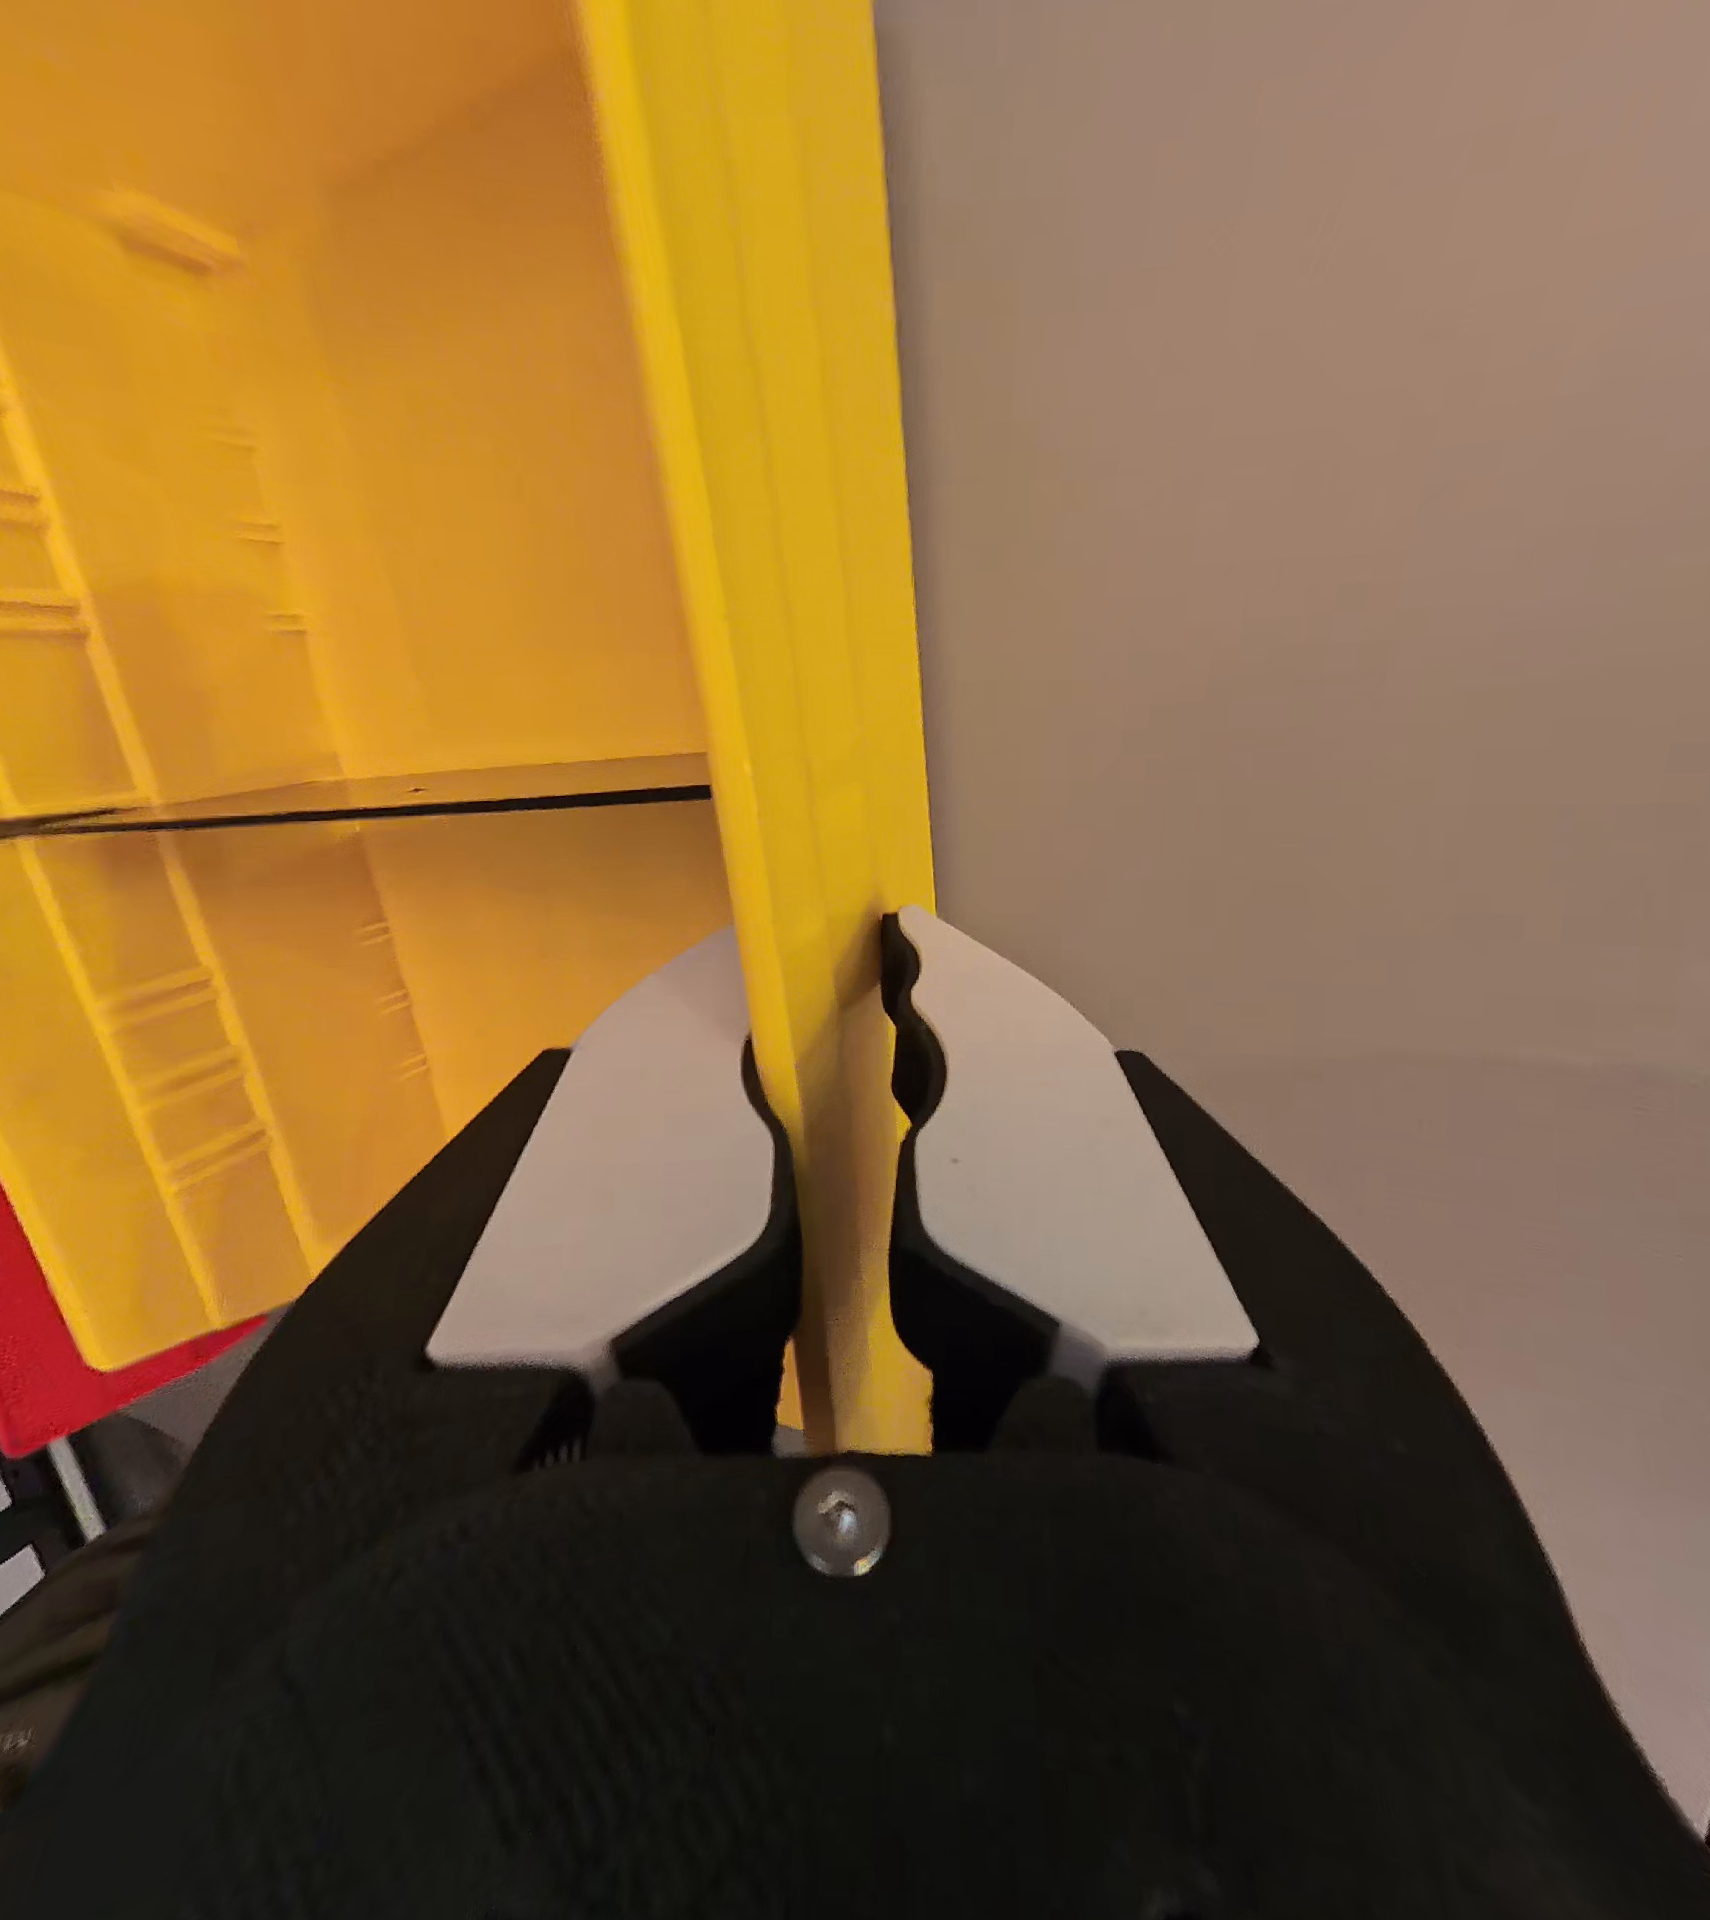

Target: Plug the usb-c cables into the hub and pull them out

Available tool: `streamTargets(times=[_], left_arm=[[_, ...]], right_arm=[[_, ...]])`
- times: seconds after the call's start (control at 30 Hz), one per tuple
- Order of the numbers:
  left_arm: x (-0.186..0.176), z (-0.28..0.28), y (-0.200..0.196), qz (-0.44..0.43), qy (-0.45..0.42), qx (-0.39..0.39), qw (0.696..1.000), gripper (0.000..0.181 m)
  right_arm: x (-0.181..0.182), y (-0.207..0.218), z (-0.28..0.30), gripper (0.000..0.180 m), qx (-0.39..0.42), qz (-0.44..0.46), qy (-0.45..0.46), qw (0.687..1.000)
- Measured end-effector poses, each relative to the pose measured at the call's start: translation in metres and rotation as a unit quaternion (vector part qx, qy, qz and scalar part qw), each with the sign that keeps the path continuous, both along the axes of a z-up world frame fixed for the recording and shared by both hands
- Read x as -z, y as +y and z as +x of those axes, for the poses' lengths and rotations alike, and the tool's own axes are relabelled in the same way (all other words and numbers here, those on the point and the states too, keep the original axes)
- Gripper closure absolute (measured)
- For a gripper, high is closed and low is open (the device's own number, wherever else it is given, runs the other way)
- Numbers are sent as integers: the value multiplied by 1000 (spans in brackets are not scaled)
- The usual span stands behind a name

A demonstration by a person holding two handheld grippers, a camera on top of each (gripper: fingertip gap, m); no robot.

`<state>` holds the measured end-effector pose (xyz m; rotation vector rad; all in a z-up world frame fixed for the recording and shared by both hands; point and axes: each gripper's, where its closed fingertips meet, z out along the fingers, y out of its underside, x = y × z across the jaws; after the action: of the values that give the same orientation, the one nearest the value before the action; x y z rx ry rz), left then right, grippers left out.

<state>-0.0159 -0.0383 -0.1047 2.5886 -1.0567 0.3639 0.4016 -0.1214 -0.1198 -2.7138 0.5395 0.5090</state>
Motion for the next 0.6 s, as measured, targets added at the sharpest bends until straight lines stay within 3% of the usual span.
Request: streamTargets(times=[0.17,0.3,0.6], left_arm=[[0,-44,38,71,27,43,996,177],[0,-98,63,77,35,1,996,176],[-2,-235,100,102,50,-133,985,176]], right_arm=[[1,5,-23,159,-23,7,56,998],[0,16,-50,163,-70,-17,32,997],[0,48,-89,163,-59,-28,38,997]])
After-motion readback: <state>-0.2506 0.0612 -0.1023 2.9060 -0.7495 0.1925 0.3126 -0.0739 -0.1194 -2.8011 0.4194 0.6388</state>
